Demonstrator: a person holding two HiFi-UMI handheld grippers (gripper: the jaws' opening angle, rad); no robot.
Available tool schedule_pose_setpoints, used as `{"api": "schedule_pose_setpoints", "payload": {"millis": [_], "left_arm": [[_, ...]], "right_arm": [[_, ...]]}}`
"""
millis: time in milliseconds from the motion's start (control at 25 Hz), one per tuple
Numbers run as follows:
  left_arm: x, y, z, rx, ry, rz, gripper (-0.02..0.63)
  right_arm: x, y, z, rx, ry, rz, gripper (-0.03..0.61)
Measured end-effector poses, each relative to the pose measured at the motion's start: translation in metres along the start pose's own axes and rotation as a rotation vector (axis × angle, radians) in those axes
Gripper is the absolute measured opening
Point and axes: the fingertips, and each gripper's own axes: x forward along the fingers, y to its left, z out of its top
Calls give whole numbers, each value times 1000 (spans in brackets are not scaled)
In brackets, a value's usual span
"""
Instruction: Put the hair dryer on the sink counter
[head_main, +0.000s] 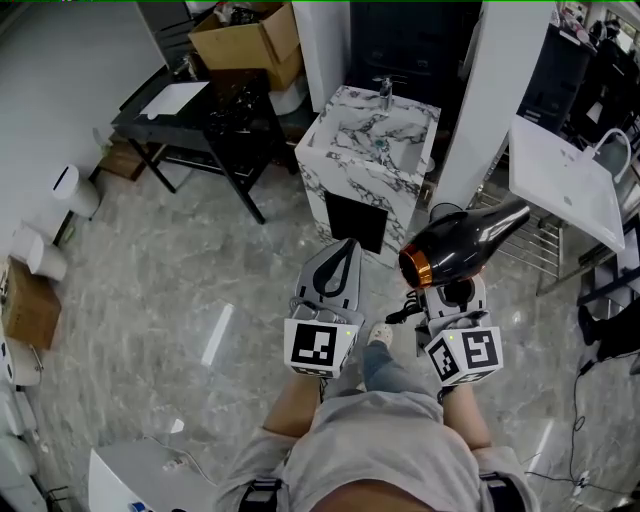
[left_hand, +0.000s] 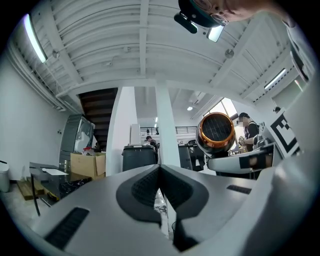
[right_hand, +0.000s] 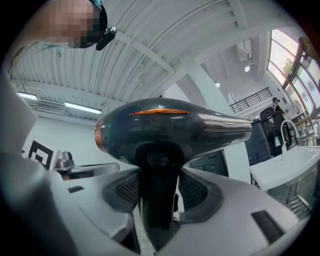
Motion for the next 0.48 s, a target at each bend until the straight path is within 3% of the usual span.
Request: {"api": "schedule_pose_setpoints", "payload": {"millis": [200, 480], "left_arm": [[56, 26, -5, 14, 10, 6, 14], [130, 62, -3, 10, -41, 40, 14]], "right_arm": [[57, -27, -2, 26, 6, 9, 202], [135, -59, 4, 20, -15, 57, 202]]}}
